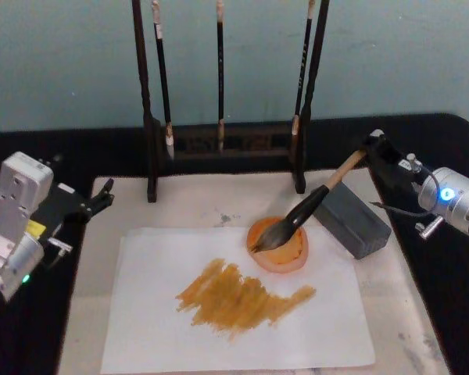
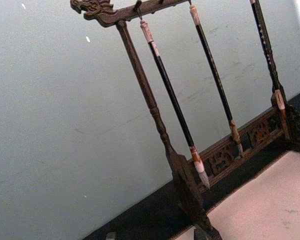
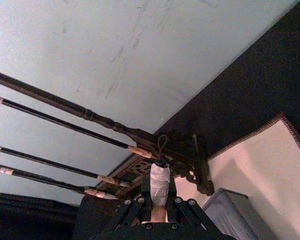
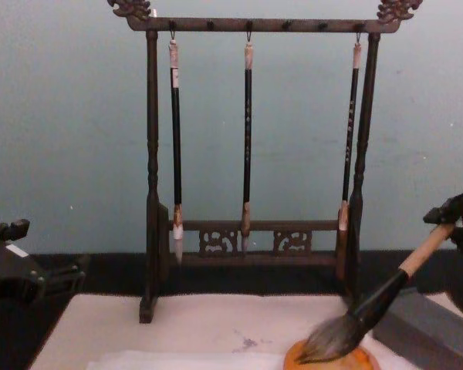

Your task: Pick up the brush from the inkstone, write on the paper, then place the brush back to its original position.

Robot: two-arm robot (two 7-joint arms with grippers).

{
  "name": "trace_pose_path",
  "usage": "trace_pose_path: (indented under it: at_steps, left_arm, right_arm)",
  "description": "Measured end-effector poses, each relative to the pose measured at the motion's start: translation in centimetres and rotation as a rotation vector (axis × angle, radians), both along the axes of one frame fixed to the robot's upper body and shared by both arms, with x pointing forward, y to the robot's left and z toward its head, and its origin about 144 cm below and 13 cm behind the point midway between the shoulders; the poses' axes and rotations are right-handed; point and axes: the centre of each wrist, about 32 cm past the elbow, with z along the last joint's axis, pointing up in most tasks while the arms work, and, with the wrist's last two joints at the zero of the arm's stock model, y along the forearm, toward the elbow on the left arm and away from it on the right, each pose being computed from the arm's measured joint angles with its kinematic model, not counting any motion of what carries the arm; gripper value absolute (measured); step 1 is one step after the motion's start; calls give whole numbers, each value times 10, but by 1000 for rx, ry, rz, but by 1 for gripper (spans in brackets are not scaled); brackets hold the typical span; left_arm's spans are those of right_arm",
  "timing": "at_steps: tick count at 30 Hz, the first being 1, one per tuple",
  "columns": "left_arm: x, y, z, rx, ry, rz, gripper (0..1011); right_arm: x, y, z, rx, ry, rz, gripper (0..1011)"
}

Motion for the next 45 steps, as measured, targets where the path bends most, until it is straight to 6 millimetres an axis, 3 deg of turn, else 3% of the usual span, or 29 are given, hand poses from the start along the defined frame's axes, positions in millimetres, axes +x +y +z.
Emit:
trace_pose_path:
  at_steps: [45]
  left_arm:
    - [0, 0, 0, 0, 0, 0, 1010]
  right_arm:
    - [19, 3, -20, -16, 90, -58, 163]
